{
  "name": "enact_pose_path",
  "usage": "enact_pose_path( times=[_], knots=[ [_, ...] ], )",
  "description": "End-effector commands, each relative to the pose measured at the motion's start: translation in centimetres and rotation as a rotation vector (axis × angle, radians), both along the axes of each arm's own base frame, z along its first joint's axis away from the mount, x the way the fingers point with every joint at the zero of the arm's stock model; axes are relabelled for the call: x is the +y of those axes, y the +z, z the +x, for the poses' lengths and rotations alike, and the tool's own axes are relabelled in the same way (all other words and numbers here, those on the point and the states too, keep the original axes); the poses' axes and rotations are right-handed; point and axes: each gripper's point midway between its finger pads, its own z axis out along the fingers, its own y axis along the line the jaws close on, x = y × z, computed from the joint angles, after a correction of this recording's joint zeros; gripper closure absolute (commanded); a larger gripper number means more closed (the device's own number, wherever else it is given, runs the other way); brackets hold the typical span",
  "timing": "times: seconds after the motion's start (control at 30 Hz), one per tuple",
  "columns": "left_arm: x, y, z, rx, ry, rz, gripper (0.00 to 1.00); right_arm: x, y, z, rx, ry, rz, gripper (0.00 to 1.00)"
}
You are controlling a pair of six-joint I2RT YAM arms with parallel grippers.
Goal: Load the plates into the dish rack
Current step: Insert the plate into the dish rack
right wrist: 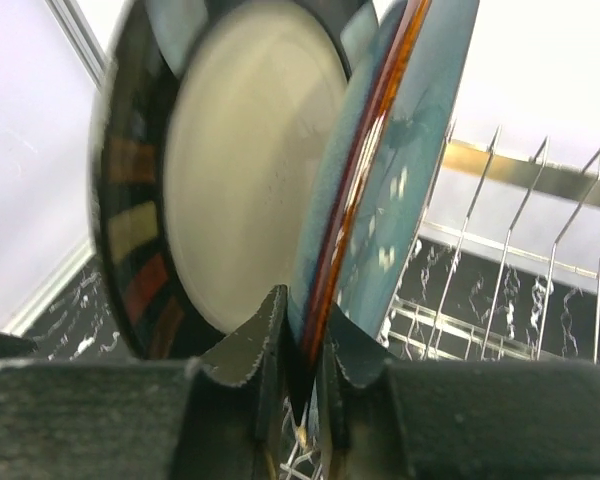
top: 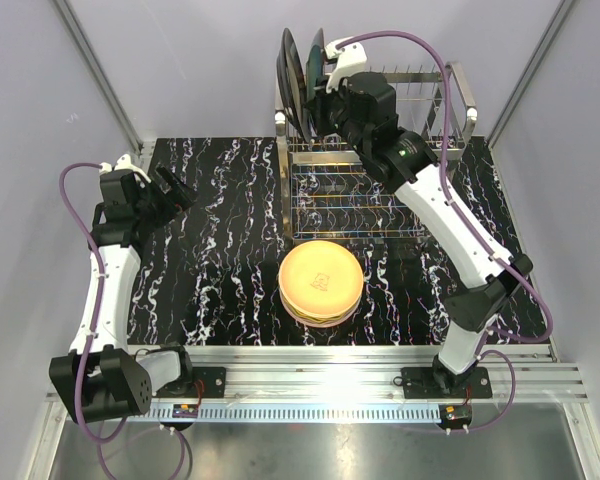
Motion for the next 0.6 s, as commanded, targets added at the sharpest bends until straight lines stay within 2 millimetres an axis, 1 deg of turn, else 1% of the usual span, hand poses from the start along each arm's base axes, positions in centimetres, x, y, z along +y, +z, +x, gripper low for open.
enact_pose_path(
  times=[0.0, 0.33, 0.37, 0.43, 0.57],
  knots=[
    [-0.2, 2.4, 0.9, -0.08, -0.017, -0.007, 0.01, -1.9, 8.2, -1.7, -0.205, -0.027, 0.139, 0.78],
    [-0.2, 2.4, 0.9, -0.08, -0.019, -0.005, 0.01, -1.2, 6.5, -1.0, -0.171, -0.019, 0.126, 0.75],
    [-0.2, 2.4, 0.9, -0.08, -0.019, -0.005, 0.01, -1.1, 6.5, -1.0, -0.171, -0.019, 0.126, 0.72],
    [-0.2, 2.3, 1.0, -0.08, -0.019, -0.005, 0.01, -1.2, 6.4, -1.0, -0.168, -0.019, 0.126, 0.71],
    [-0.2, 2.4, 0.9, -0.08, -0.019, -0.005, 0.01, -1.1, 7.0, -1.5, -0.179, -0.002, 0.138, 0.67]
  ],
)
